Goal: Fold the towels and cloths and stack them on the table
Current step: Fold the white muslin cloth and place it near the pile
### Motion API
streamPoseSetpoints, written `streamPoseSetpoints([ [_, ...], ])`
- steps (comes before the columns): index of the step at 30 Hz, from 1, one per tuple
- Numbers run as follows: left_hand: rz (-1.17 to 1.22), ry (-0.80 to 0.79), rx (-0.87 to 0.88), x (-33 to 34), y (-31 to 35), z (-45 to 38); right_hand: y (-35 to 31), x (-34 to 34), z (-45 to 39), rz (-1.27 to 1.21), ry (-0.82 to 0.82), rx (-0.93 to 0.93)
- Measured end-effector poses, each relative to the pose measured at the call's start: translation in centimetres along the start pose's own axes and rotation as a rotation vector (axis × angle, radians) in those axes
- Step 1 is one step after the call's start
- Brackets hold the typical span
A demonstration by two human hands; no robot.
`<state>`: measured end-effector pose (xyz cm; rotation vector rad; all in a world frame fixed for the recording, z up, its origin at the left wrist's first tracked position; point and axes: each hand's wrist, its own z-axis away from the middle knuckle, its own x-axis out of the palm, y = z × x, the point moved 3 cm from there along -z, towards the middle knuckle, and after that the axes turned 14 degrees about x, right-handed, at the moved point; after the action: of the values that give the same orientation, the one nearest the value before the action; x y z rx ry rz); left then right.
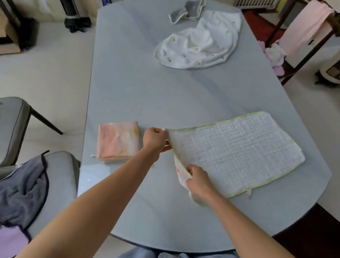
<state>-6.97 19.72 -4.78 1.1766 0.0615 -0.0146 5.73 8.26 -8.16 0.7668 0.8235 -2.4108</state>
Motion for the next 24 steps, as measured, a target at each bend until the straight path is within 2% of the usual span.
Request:
streamPoseSetpoints([
  [2,-0.049,0.051,0.005,-0.2,-0.5,-0.5,0.5,-0.5,0.4,0.030,-0.122,-0.045],
  [4,-0.125,0.091,0.029,-0.6,-0.8,-0.9,0.4,-0.8,1.4,0.077,-0.316,-0.134],
  [7,-0.222,0.135,0.073,-1.2,-1.0,-1.3,0.1,-0.6,2.9,0.088,-0.552,-0.149],
  [10,-0.184,0.139,0.044,-1.1,-1.4,-1.4,0.5,-1.0,3.0,-0.003,-0.630,-0.095],
  [17,-0.012,0.042,-0.014,3.5,-0.4,-0.6,4.3,-7.2,0.7,-0.193,-0.405,-0.071],
  [24,0.037,-0.015,-0.025,14.8,0.5,-2.4,12.0,-14.6,-4.3,-0.436,-0.158,-0.026],
])
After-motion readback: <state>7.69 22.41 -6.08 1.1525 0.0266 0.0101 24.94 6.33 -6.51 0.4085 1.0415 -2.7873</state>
